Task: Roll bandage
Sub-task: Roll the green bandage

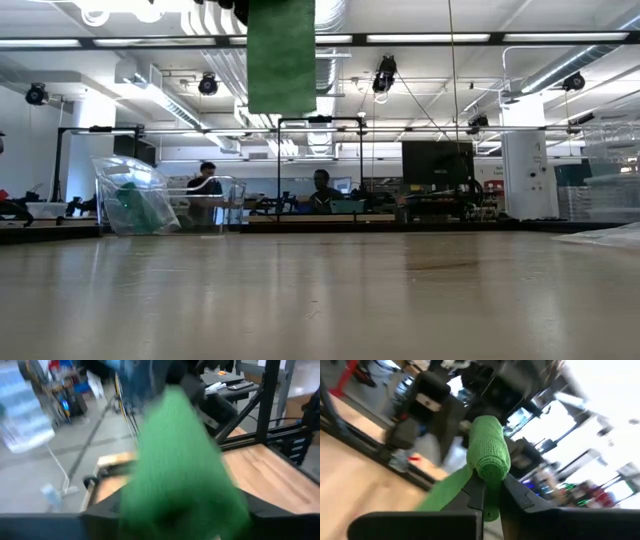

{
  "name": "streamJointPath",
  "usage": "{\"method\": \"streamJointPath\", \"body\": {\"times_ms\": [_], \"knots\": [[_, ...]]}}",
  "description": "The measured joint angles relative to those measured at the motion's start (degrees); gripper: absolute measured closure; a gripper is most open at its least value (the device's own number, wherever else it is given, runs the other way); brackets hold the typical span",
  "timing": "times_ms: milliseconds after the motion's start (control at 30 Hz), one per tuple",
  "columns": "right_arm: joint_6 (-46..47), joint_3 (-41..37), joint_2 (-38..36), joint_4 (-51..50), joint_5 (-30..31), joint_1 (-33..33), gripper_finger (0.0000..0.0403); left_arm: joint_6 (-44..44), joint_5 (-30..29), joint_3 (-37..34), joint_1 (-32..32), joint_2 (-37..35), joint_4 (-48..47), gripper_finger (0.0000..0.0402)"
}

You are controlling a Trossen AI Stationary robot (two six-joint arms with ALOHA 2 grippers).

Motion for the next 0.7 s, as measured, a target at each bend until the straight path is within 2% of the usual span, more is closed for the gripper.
{"method": "streamJointPath", "body": {"times_ms": [167, 333, 500, 700], "knots": [[-10.63, 0.10, -0.03, -0.01, 0.33, 0.11, 0.0388, -3.19, 0.36, -0.04, 0.01, 0.00, -2.92, 0.0151], [-14.89, 0.10, 0.07, 0.08, 0.27, 0.13, 0.0388, -5.71, 5.95, -0.03, 0.03, -0.04, -2.91, 0.0102], [-16.10, 0.10, 0.17, 0.11, 0.28, 0.95, 0.0388, -5.93, 4.30, -0.02, 0.22, -0.09, -3.09, 0.0080], [-16.44, 0.10, 0.19, -0.21, 0.28, 2.01, 0.0388, -5.77, 3.02, 0.00, 2.49, -0.84, -3.08, 0.0073]]}}
